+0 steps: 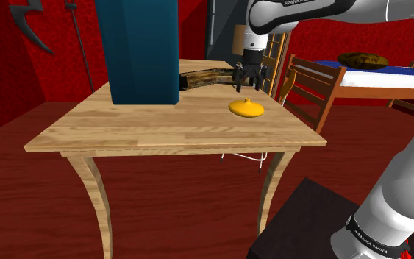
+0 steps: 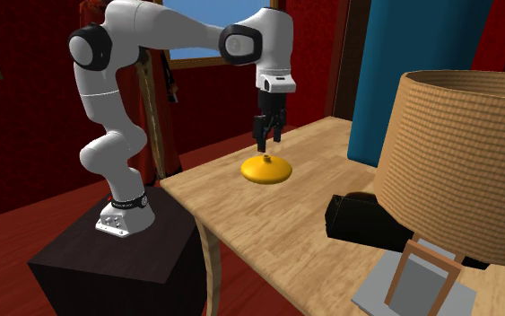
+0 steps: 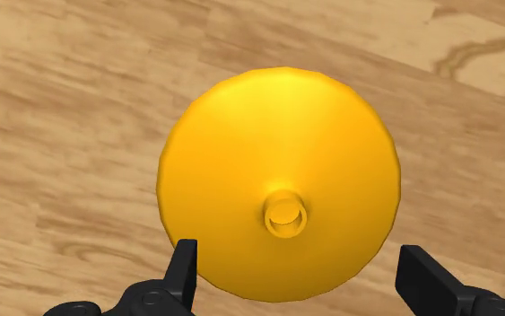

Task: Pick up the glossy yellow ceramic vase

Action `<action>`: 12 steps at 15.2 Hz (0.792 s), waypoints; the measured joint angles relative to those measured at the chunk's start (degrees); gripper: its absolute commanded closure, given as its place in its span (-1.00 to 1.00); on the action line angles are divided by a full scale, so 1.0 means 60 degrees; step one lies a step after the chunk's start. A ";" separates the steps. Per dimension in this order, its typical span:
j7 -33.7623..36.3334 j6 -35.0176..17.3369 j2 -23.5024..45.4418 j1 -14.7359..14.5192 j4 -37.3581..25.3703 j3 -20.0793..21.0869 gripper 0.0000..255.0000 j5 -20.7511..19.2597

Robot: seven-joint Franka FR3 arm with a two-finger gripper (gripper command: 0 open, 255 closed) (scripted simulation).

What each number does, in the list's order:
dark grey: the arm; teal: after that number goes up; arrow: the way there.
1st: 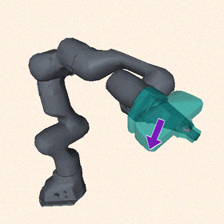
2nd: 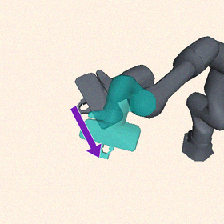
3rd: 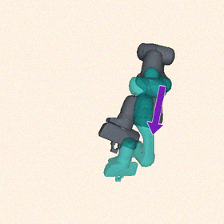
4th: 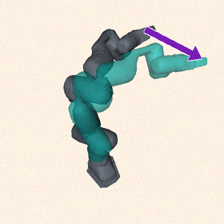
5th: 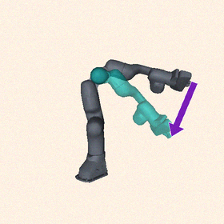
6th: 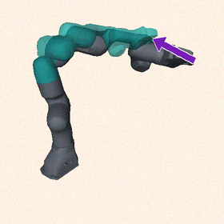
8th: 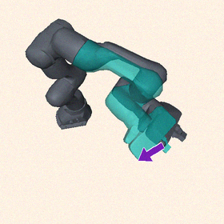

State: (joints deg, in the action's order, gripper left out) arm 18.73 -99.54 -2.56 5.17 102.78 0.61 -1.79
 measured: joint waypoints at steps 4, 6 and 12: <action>0.0005 -0.0496 0.0051 0.0009 0.0447 -0.0010 -1.00 -0.0002; 0.0008 -0.0560 0.0050 0.0008 0.0512 -0.0009 1.00 -0.0002; 0.0007 -0.0577 0.0040 0.0010 0.0524 -0.0011 1.00 -0.0003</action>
State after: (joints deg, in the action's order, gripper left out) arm 18.77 -103.00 -2.32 5.23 105.92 0.55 -1.81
